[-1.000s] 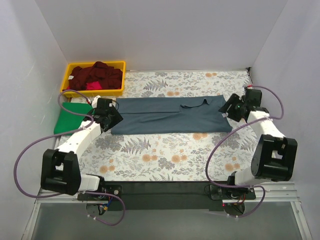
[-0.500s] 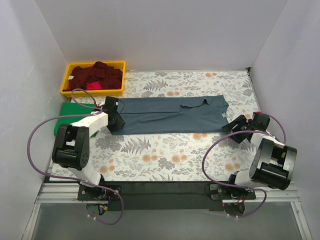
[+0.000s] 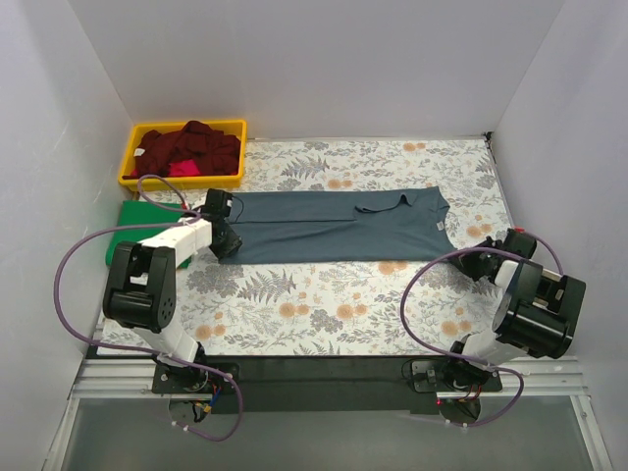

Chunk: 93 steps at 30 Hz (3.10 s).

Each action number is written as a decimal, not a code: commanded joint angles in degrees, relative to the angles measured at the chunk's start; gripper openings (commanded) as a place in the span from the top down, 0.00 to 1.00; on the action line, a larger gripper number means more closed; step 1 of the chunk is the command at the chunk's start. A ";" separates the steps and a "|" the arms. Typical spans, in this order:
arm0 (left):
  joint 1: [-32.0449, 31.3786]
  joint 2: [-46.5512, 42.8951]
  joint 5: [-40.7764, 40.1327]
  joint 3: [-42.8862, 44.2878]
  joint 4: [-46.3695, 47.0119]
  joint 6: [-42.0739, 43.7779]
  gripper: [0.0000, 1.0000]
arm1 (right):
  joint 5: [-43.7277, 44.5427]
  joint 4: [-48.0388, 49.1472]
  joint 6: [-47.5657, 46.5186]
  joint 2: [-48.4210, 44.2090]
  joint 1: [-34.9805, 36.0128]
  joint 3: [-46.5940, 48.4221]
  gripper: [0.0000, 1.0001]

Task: Fold and stack the t-shirts
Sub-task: Fold the tshirt

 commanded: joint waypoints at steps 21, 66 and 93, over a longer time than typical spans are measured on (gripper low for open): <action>1.71 -29.58 -0.69 -9.95 -15.65 -7.19 0.34 | 12.59 -17.72 -13.96 -11.53 -5.64 10.82 0.55; 0.22 -18.68 4.93 -14.78 2.64 -13.26 0.53 | 0.46 -6.64 -22.83 6.49 33.55 21.54 0.57; -15.33 -20.90 10.11 -3.90 13.43 22.95 0.16 | 16.21 -13.32 -22.32 9.99 27.68 32.26 0.50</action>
